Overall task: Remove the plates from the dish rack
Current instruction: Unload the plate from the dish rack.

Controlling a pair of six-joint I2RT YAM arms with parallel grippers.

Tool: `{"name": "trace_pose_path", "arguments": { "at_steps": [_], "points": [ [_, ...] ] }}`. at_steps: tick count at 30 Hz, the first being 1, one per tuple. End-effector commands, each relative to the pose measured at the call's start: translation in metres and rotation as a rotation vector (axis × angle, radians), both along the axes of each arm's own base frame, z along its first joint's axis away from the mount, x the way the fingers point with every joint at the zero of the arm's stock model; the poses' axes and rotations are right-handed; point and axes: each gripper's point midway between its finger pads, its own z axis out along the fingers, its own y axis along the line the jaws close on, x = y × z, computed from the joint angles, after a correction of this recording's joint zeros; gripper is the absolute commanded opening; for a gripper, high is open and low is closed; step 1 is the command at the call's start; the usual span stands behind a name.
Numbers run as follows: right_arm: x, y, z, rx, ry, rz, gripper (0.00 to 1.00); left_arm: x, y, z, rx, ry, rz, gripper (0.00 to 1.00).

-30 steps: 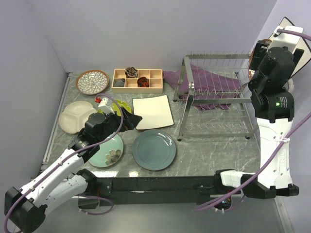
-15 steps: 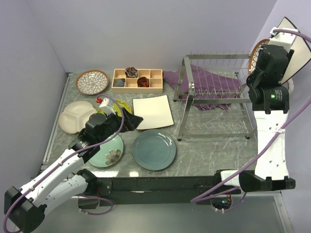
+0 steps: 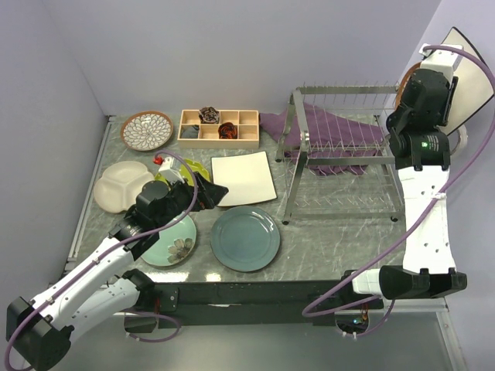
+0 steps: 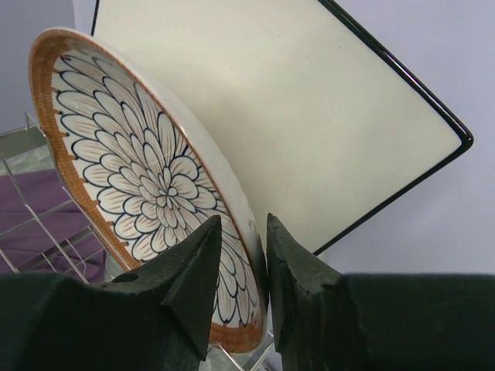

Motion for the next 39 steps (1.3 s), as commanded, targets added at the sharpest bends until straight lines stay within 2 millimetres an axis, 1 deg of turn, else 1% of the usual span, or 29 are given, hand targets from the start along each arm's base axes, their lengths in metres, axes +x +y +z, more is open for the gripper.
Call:
{"name": "trace_pose_path", "arguments": {
  "at_steps": [1,2,4,7,9,10,11,13,14,15,17,23,24,26,27,29,30,32,35,38,39],
  "points": [
    [0.002,-0.010,0.010,-0.025,-0.026,-0.024,0.36,-0.003,-0.003,0.015,-0.033,-0.055,-0.016,0.99],
    [0.001,-0.010,0.013,-0.024,-0.031,-0.022,0.33,-0.002,-0.002,0.015,-0.032,-0.054,-0.013,0.99],
    [0.001,-0.009,0.018,-0.030,-0.050,-0.010,0.33,-0.003,-0.003,0.016,-0.034,-0.053,-0.019,1.00],
    [0.004,-0.008,0.017,-0.025,-0.051,0.013,0.33,-0.004,-0.002,0.017,-0.034,-0.056,-0.017,0.99],
    [0.007,-0.006,0.017,-0.024,-0.050,0.036,0.30,-0.005,-0.001,0.018,-0.037,-0.062,-0.013,0.99],
    [0.008,-0.006,0.016,-0.024,-0.051,0.039,0.28,-0.005,-0.001,0.017,-0.037,-0.060,-0.010,1.00],
    [0.008,-0.006,0.017,-0.024,-0.054,0.042,0.21,-0.005,-0.001,0.018,-0.037,-0.062,-0.010,0.99],
    [0.009,-0.006,0.018,-0.029,-0.050,0.045,0.13,-0.005,-0.001,0.018,-0.039,-0.061,-0.011,0.99],
    [0.010,-0.005,0.020,-0.030,-0.055,0.053,0.06,-0.005,-0.001,0.018,-0.039,-0.061,-0.011,0.99],
    [0.008,-0.005,0.025,-0.044,-0.062,0.058,0.03,-0.004,-0.001,0.018,-0.038,-0.059,-0.008,0.99],
    [0.007,-0.003,0.030,-0.051,-0.072,0.072,0.00,-0.004,-0.001,0.017,-0.036,-0.057,-0.008,1.00],
    [0.003,-0.001,0.049,-0.095,-0.092,0.101,0.00,-0.002,-0.001,0.014,-0.029,-0.051,0.001,1.00],
    [0.000,-0.001,0.055,-0.107,-0.111,0.101,0.00,-0.002,0.000,0.013,-0.025,-0.049,0.005,0.99],
    [-0.001,-0.001,0.058,-0.144,-0.098,0.113,0.00,-0.001,0.000,0.012,-0.021,-0.045,0.008,0.99],
    [-0.008,0.000,0.067,-0.162,-0.126,0.114,0.00,-0.001,-0.001,0.011,-0.021,-0.045,0.007,0.99],
    [-0.011,0.000,0.072,-0.196,-0.127,0.124,0.00,0.000,-0.002,0.011,-0.021,-0.043,0.004,0.99],
    [-0.017,0.001,0.081,-0.211,-0.152,0.129,0.00,0.001,-0.002,0.011,-0.020,-0.042,0.005,0.99],
    [-0.023,0.002,0.092,-0.229,-0.180,0.131,0.00,0.001,-0.002,0.010,-0.018,-0.039,0.005,0.99],
    [-0.035,0.008,0.114,-0.243,-0.256,0.164,0.00,0.002,-0.002,0.011,-0.017,-0.039,0.008,0.99],
    [-0.043,0.012,0.131,-0.242,-0.322,0.184,0.00,0.003,0.000,0.012,-0.017,-0.038,0.022,0.99],
    [-0.042,0.013,0.134,-0.236,-0.335,0.188,0.00,0.003,0.001,0.014,-0.018,-0.041,0.027,0.99]
  ]
}}
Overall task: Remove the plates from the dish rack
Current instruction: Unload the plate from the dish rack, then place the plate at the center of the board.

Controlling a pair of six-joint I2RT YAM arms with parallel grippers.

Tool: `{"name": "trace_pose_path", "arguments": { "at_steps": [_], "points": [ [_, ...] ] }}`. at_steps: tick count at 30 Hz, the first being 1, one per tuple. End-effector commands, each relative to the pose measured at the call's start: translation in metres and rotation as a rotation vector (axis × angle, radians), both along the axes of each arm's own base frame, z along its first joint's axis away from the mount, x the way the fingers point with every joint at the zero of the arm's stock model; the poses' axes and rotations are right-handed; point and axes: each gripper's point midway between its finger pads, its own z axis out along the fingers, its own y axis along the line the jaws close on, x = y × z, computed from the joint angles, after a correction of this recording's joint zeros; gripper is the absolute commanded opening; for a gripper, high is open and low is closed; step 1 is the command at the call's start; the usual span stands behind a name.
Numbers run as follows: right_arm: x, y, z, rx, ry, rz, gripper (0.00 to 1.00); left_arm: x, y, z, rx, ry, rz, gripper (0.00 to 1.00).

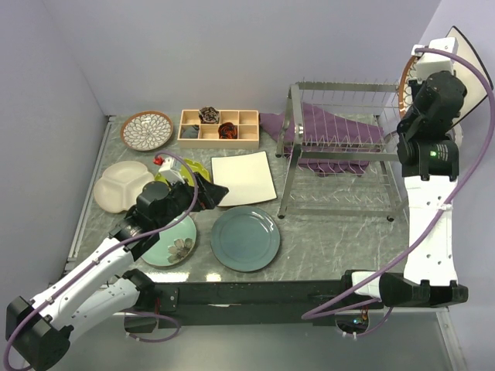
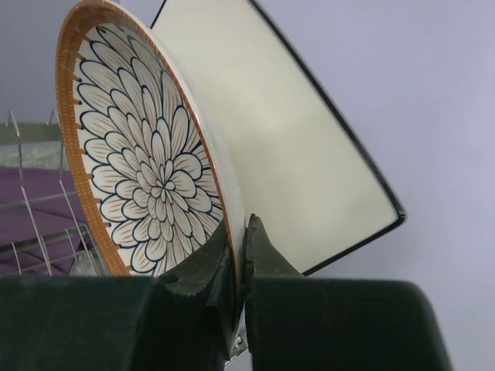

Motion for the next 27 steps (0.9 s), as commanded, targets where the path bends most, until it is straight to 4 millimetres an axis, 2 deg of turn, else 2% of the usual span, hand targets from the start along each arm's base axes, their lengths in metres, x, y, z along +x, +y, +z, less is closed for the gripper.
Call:
{"name": "trace_pose_path", "arguments": {
  "at_steps": [1,6,10,15,16,17,18,20,21,22,23,25,27],
  "points": [
    [-0.045,0.010,0.108,-0.010,-0.410,0.059,0.00,0.004,0.002,0.014,-0.020,-0.040,0.025,0.99],
    [-0.052,0.015,0.124,0.020,-0.485,0.095,0.00,0.002,0.006,0.020,-0.029,-0.031,0.043,0.99],
    [-0.067,0.015,0.148,0.075,-0.594,0.083,0.00,-0.002,0.007,0.030,-0.059,-0.028,0.045,0.99],
    [-0.071,0.029,0.162,0.239,-0.731,0.171,0.00,-0.013,0.002,0.051,-0.108,-0.023,-0.006,0.99],
    [-0.077,0.032,0.170,0.257,-0.760,0.193,0.00,-0.015,0.002,0.055,-0.115,-0.027,-0.012,1.00],
    [-0.072,0.036,0.166,0.310,-0.763,0.218,0.00,-0.017,0.003,0.060,-0.123,-0.032,-0.014,0.99],
    [-0.068,0.048,0.170,0.333,-0.765,0.287,0.00,-0.018,0.005,0.070,-0.134,-0.045,-0.008,1.00],
    [-0.075,0.061,0.179,0.421,-0.819,0.375,0.00,-0.020,0.009,0.080,-0.137,-0.063,0.003,0.99],
    [-0.071,0.077,0.179,0.469,-0.810,0.450,0.00,-0.019,0.013,0.093,-0.146,-0.083,0.021,0.99],
    [-0.071,0.092,0.181,0.534,-0.822,0.537,0.00,-0.021,0.016,0.095,-0.137,-0.078,0.030,0.99],
    [-0.075,0.104,0.184,0.565,-0.828,0.602,0.00,-0.023,0.021,0.112,-0.150,-0.108,0.039,0.99],
    [-0.072,0.135,0.184,0.660,-0.802,0.766,0.00,-0.030,0.028,0.124,-0.151,-0.122,0.051,0.99],
    [-0.077,0.157,0.183,0.731,-0.775,0.872,0.00,-0.039,0.033,0.146,-0.171,-0.168,0.041,0.99]
  ]
}}
